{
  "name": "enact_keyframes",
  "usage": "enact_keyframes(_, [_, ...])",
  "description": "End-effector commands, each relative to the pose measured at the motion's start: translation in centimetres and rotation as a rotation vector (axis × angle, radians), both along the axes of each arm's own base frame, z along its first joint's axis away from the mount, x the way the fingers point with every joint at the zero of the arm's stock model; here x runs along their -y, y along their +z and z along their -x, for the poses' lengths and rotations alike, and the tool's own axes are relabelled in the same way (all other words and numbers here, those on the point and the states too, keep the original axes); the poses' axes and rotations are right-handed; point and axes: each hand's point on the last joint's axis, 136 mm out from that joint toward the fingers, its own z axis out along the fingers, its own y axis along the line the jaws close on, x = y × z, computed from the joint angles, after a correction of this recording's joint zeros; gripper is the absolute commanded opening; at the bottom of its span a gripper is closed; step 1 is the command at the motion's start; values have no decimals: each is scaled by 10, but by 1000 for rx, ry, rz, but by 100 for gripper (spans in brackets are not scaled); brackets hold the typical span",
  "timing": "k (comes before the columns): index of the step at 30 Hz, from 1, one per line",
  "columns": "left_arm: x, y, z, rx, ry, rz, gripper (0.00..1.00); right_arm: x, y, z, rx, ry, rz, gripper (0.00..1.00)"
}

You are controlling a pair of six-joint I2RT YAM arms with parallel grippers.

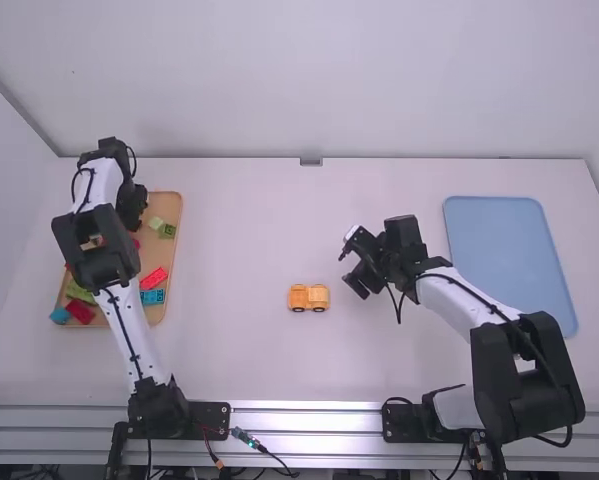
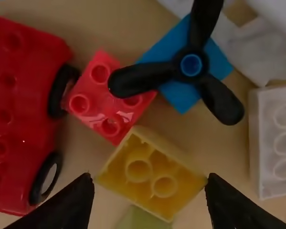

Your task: Assemble lego blocks to make yellow taxi

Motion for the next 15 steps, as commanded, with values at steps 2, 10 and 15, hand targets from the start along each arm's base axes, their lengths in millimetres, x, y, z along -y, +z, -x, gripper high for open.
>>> enact_keyframes(2, [0, -4, 10, -20, 109, 12, 59, -4, 11, -3, 25, 7, -11, 99])
enact_keyframes(10, [2, -4, 15, -24, 191, 24, 61, -4, 10, -3, 24, 6, -11, 99])
enact_keyframes(15, [2, -4, 15, -27, 185, 23, 57, -4, 10, -3, 24, 6, -11, 99])
